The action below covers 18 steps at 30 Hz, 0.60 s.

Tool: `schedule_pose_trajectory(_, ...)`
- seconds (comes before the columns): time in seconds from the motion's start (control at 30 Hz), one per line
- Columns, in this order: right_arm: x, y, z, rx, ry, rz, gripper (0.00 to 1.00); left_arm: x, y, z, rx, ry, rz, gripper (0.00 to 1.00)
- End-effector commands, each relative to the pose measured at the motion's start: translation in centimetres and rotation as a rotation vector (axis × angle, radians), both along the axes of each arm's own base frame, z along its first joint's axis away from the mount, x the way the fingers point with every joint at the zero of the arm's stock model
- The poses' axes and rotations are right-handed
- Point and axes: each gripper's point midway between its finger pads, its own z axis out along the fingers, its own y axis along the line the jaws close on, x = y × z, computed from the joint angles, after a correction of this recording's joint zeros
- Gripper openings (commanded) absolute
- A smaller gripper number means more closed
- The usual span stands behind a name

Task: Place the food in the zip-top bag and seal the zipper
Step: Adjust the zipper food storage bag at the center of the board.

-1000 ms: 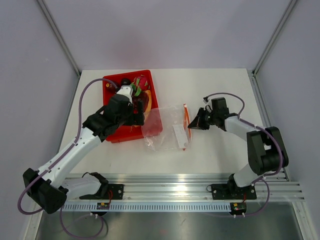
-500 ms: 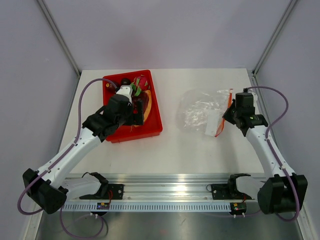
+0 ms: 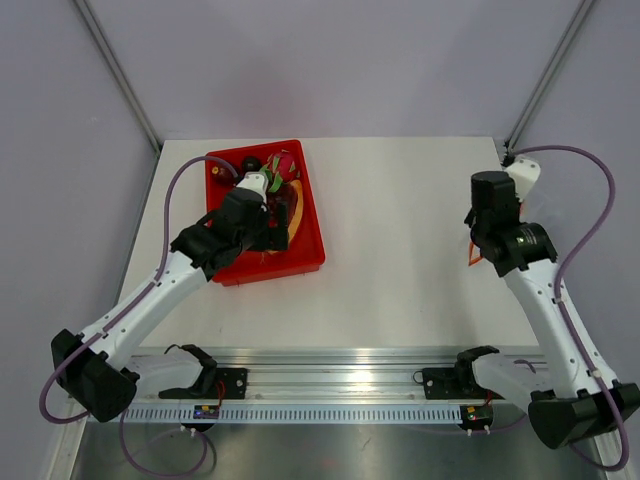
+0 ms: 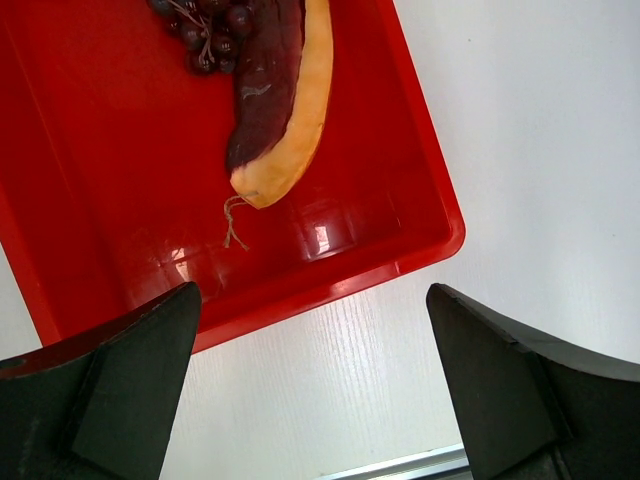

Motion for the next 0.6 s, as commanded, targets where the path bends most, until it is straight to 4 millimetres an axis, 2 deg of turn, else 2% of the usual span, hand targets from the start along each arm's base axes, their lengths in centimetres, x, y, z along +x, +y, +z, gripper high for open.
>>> schedule_pose_trajectory(0.0,2.0,2.3,-2.2,-0.11,0.102,0.037,0.0,0.6,-0.3,1.4,-0.013,-0.035,-0.003,0.99)
schedule_pose_trajectory(0.03,3.1,4.1,-4.2,-0.125,0.153,0.086,0.0,0.5,-0.3,1.3,-0.015,-0.031,-0.001,0.99)
schedule_pose_trajectory(0.1,5.5,6.8,-6.3,-0.088,0.17,0.172,0.01,0.2,-0.2,0.9,-0.015,-0.018,0.0,0.99)
schedule_pose_trajectory(0.13,6.8,8.1,-8.7,-0.081,0.227,0.212,0.04,0.2,-0.2,0.8,-0.014,-0.016,-0.003,0.99)
schedule_pose_trajectory(0.17,8.3,9.2,-8.6,-0.065,0.217,0.244,0.07,0.0,-0.2,0.8,-0.012,-0.012,-0.003,0.99)
schedule_pose_trajectory(0.2,9.2,10.2,-9.2,-0.057,0.24,0.283,0.45,0.0,-0.1,0.8,-0.009,-0.012,-0.003,0.99)
schedule_pose_trajectory(0.23,11.1,11.0,-9.7,-0.062,0.258,0.295,0.6,0.0,0.0,0.9,-0.007,-0.011,-0.002,0.99)
schedule_pose_trajectory(0.3,11.9,11.2,-10.1,-0.094,0.315,0.308,0.65,-0.1,0.2,1.2,0.004,-0.012,-0.002,0.99)
schedule_pose_trajectory(0.33,12.7,11.6,-9.9,-0.096,0.319,0.312,0.65,-0.2,0.2,1.2,0.005,-0.015,-0.002,0.99)
schedule_pose_trajectory(0.43,12.8,11.7,-9.0,-0.097,0.296,0.326,0.65,-0.1,0.6,1.1,0.018,-0.018,0.004,0.99)
schedule_pose_trajectory(0.47,12.8,11.4,-8.6,-0.104,0.279,0.317,0.64,-0.2,0.5,0.9,0.021,-0.013,0.002,0.99)
schedule_pose_trajectory(0.53,12.5,10.6,-9.1,-0.123,0.294,0.289,0.64,-0.1,0.4,0.4,0.023,-0.001,-0.003,0.99)
schedule_pose_trajectory(0.57,12.1,9.4,-9.4,-0.135,0.315,0.252,0.64,-0.1,0.1,0.4,0.014,-0.001,-0.011,0.99)
